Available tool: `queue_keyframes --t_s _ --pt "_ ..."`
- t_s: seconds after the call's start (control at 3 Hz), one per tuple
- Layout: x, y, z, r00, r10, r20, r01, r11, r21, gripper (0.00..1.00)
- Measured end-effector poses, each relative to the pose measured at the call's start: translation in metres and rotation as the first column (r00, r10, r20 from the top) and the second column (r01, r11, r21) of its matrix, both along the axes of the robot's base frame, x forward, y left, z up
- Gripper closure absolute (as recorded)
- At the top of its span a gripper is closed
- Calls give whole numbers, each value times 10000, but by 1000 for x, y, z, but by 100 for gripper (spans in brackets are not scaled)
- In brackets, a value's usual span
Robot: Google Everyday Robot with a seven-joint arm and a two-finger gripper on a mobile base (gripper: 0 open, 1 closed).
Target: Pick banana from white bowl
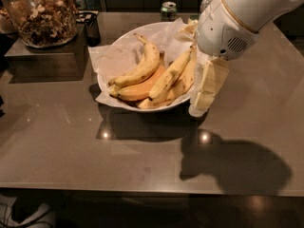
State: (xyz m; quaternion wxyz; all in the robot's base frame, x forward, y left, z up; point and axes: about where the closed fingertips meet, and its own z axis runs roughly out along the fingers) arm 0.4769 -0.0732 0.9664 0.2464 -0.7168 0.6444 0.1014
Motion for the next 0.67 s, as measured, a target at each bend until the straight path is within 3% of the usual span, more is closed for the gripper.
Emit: queue_keyframes --t_s 0.33,0.67 --pt "8 2 -8 9996 276 -96 -277 9995 -163 0" --pt "32 11 -19 9971 754 -48 -755 9968 -262 8"
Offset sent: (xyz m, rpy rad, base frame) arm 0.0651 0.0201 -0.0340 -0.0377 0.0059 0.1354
